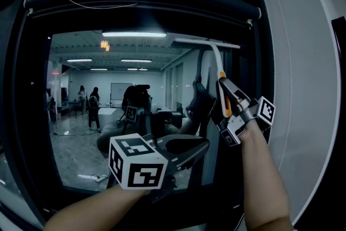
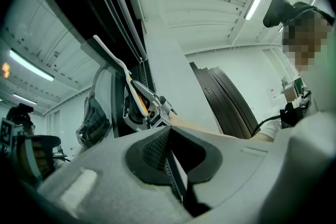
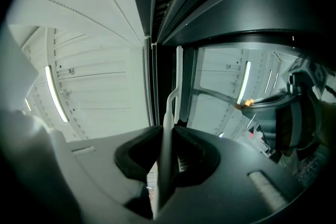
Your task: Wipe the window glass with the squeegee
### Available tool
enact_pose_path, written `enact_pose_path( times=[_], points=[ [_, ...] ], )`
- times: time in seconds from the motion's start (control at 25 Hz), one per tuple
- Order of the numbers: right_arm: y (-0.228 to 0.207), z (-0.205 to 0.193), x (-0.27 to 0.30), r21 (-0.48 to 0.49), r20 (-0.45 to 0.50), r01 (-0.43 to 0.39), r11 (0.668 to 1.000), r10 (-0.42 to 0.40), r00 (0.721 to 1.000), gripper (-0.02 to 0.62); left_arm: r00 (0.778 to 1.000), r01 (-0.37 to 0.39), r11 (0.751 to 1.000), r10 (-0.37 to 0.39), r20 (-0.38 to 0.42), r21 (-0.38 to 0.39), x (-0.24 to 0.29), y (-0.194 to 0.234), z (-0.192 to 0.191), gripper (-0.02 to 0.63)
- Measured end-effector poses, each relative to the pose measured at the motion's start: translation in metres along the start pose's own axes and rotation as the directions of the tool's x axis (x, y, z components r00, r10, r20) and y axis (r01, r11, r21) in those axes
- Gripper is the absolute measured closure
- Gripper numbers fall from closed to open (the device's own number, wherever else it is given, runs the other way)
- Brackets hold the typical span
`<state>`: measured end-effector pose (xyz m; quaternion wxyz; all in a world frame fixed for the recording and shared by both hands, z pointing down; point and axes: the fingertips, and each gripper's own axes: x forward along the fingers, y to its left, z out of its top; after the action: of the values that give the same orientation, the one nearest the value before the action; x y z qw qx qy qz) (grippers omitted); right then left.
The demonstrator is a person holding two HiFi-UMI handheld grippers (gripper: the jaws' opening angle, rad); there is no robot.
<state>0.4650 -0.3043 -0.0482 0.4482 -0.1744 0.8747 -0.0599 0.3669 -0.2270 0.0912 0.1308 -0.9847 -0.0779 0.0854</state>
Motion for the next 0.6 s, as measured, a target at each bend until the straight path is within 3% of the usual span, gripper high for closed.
enact_pose_path(
  times=[0.6],
  points=[
    [-0.0015,-0.0048,-0.0060,0.011,0.000,0.019,1.000,-0.019,1.000,0.529,1.000,0.020,0.998,-0.019,0.011,-0.052,0.0051,-0.0015,0.0016,0.606]
  ],
)
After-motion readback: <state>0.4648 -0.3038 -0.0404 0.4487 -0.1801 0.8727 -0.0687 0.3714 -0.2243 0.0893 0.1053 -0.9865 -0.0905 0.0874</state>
